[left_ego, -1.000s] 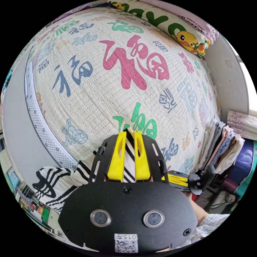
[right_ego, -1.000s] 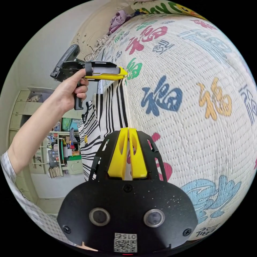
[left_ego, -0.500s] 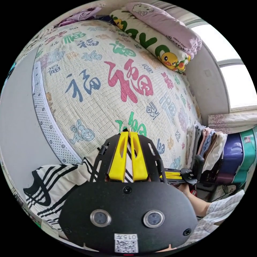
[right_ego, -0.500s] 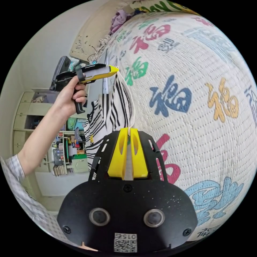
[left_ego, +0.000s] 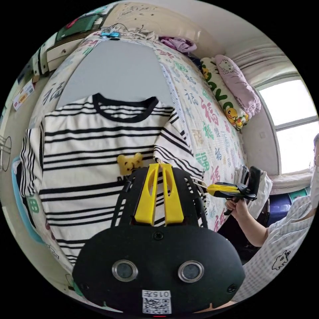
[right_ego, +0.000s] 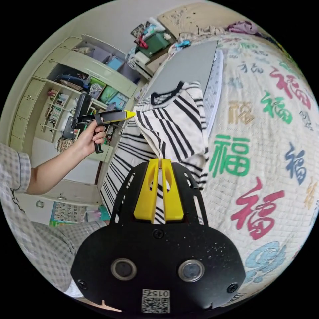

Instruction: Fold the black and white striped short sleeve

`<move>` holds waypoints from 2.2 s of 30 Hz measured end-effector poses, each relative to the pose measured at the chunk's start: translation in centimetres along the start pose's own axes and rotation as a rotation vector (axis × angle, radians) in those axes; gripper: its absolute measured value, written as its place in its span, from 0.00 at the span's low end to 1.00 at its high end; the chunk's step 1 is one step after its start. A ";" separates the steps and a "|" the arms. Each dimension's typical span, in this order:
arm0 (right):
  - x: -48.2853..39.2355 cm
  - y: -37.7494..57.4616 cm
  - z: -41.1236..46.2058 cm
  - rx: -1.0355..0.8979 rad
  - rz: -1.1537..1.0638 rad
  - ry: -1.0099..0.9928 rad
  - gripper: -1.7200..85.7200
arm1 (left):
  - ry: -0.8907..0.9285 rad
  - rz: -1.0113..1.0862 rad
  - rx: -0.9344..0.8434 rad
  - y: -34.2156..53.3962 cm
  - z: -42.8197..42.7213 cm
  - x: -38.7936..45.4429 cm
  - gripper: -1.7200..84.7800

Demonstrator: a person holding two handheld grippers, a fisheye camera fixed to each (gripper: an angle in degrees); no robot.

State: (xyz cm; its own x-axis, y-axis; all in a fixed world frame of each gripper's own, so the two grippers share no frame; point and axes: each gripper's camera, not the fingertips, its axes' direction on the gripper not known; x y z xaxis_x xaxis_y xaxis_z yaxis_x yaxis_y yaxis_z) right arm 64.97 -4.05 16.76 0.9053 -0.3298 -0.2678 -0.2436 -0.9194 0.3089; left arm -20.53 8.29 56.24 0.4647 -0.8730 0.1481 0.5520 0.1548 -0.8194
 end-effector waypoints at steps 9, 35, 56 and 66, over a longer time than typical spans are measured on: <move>13.9 1.4 -4.2 0.155 0.324 -0.115 0.11 | 0.082 -0.010 -0.006 -5.4 0.3 -2.1 0.11; 42.6 -2.3 1.0 0.187 0.385 -0.107 0.10 | -0.078 0.096 -0.208 -10.1 1.2 -1.8 0.10; 63.1 -0.2 20.6 0.034 0.332 0.196 0.04 | -0.057 0.160 -0.333 -1.6 -6.8 -10.5 0.02; 74.8 5.1 26.2 0.029 0.374 0.369 0.07 | 0.112 0.043 -0.128 5.9 -16.4 -19.9 0.05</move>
State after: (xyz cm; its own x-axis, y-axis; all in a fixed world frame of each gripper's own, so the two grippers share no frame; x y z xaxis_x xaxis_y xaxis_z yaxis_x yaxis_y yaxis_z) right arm 122.29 -39.01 -25.61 0.8159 -0.5437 0.1965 -0.5780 -0.7607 0.2952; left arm -37.85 19.01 39.34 0.4024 -0.9138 0.0545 0.4371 0.1395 -0.8885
